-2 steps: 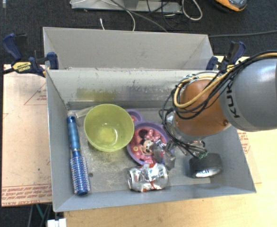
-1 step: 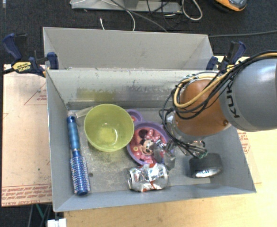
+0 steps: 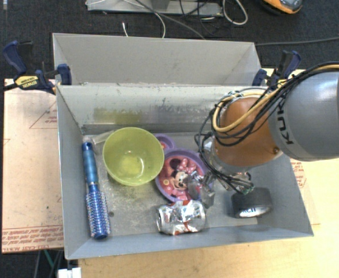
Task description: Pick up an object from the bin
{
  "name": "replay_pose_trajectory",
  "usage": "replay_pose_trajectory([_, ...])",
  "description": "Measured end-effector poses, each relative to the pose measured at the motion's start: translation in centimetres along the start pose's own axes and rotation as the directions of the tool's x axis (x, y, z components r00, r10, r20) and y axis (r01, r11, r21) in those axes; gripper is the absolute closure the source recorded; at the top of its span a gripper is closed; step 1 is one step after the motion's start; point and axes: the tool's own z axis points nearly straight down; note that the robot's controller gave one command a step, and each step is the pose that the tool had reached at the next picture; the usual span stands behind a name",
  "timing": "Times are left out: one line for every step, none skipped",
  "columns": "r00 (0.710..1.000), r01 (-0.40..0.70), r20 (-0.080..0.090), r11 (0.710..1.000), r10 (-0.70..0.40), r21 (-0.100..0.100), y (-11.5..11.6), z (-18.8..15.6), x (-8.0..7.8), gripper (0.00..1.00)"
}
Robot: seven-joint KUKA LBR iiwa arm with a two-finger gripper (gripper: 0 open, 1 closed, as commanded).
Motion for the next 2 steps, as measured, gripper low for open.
replay_pose_trajectory([1.000, 0.018, 0.002, 1.000, -0.018, -0.001, 2.77, -10.22, 0.52, 1.00])
replay_pose_trajectory([1.000, 0.018, 0.002, 1.000, -0.018, -0.001, 2.77, -10.22, 0.52, 1.00])
